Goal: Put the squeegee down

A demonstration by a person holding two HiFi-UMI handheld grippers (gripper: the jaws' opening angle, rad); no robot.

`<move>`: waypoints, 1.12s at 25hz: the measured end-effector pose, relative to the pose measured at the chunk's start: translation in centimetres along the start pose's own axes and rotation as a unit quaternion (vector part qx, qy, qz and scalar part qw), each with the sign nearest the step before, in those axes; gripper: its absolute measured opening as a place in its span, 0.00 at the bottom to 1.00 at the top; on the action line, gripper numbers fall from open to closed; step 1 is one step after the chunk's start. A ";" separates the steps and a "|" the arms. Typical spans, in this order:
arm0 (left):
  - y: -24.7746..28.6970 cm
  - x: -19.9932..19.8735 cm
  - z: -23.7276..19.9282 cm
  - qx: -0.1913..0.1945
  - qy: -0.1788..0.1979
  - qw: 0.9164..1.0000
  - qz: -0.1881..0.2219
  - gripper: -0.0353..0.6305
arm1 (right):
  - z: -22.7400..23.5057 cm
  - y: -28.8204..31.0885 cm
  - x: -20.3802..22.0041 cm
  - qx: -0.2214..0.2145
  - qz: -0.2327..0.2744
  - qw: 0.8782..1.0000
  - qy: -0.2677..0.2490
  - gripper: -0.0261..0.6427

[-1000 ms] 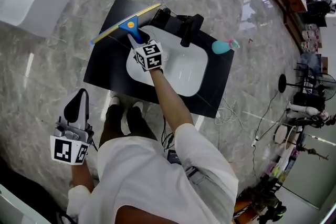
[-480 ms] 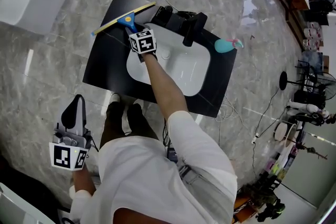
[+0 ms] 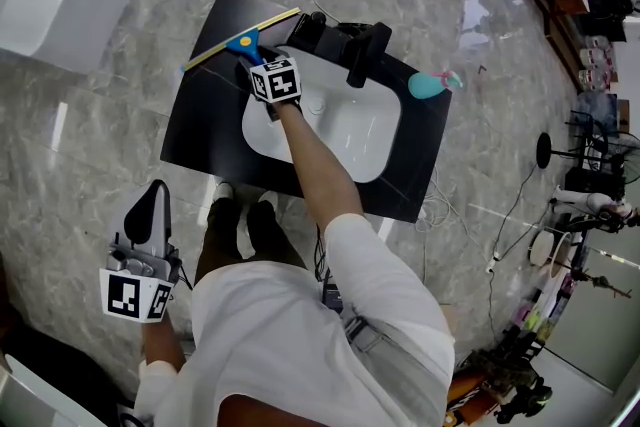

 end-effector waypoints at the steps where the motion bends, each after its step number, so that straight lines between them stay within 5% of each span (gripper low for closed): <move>1: 0.0 -0.1 0.1 0.002 0.001 1.000 0.001 0.06 | 0.0 -0.5 -0.3 0.000 0.012 1.000 0.002 0.36; 10: 0.2 -0.7 1.7 0.023 0.015 1.000 0.012 0.06 | -0.2 -7.4 -3.4 0.003 0.115 0.993 -0.019 0.35; 16: 0.7 -1.7 2.9 0.045 0.030 0.998 0.024 0.06 | -3.3 -16.8 -2.8 0.004 0.211 0.977 -0.042 0.33; 23: 2.4 -3.6 4.9 0.088 0.051 0.994 0.036 0.06 | -8.8 -31.8 2.8 0.025 0.280 0.956 -0.083 0.32; 28: 4.4 -4.7 7.0 0.129 0.073 0.988 0.039 0.06 | -9.5 -40.9 8.1 0.075 0.319 0.945 -0.012 0.31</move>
Point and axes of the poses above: the fingertips, and each gripper's own axes: y forward along the fingers, z to its right, x out of its underside, the point moved 7 cm from there along -y, backward along the fingers, and after that the axes turned 11 degrees about -z, right-handed, at the moved point
